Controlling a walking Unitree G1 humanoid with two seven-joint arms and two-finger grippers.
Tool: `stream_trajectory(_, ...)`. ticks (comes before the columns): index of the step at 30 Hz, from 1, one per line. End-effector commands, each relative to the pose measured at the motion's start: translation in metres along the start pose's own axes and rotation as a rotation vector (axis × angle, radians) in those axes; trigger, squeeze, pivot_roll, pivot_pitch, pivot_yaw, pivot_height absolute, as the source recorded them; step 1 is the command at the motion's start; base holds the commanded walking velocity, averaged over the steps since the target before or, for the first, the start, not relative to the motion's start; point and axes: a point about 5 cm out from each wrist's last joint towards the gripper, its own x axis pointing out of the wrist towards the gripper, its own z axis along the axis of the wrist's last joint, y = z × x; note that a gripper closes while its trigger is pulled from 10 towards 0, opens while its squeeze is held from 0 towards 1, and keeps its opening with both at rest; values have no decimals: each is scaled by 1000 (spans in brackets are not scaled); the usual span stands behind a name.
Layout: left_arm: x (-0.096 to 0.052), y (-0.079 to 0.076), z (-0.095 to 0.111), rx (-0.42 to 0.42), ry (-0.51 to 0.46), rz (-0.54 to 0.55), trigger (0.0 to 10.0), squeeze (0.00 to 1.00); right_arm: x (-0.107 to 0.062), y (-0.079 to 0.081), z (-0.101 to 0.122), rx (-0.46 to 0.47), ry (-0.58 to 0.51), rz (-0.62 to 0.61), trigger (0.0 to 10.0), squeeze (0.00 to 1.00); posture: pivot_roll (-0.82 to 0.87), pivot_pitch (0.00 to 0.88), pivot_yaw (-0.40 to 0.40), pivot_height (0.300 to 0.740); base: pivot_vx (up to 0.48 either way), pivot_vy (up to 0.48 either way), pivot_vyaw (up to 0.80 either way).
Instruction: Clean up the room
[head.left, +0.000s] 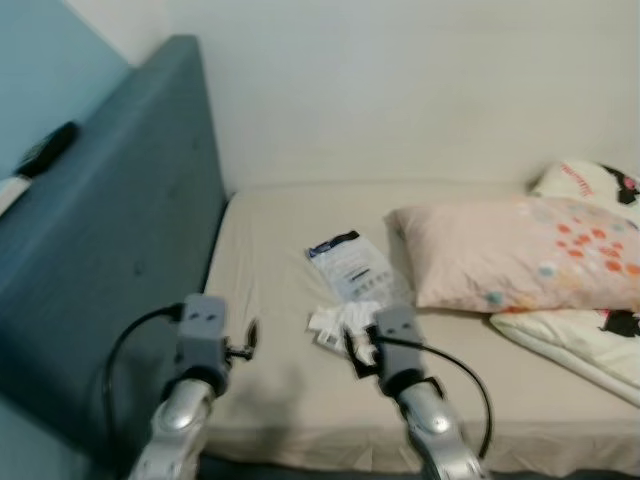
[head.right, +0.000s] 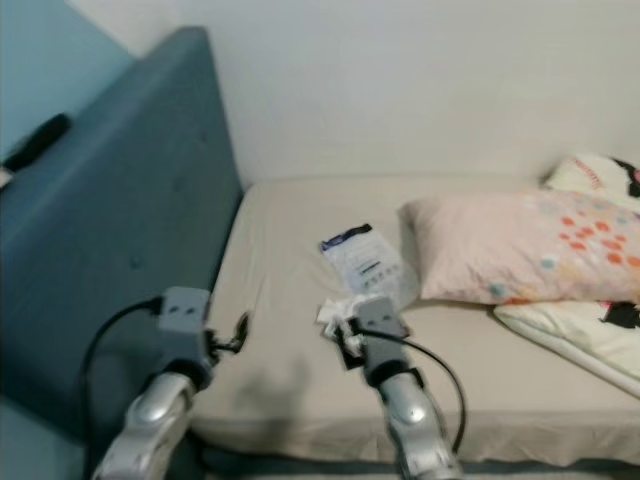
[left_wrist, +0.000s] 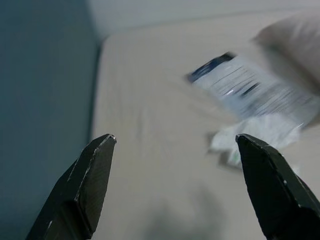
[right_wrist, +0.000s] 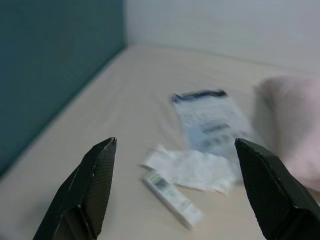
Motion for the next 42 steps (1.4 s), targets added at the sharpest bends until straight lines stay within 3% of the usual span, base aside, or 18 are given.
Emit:
stream_trajectory(1,-2,-8,-4,-15,11,-21,10000,0,-4,-8,-7,-2,28,-27,10000,0,1,78,-5,740,334,0,0)
stream_trajectory(7,-2,-7,-4,-15,12,-18,10000,0,-4,-7,-8,2,36,-17,10000,0,2,79,-7,740,319,0,0)
stream_trajectory(33,-2,-9,-5,27,18,-57,10000,0,-5,-4,-13,31,68,-17,10000,0,3,80,4,740,0,0,0)
stream_trajectory(35,-1,-11,-6,54,25,-77,10000,0,-6,-4,-13,34,70,-20,10000,0,1,81,6,740,0,-480,0)
stream_trajectory(42,-1,-14,-10,34,52,-95,10000,0,-7,-5,-16,49,94,-39,10000,0,0,83,6,740,0,-206,0)
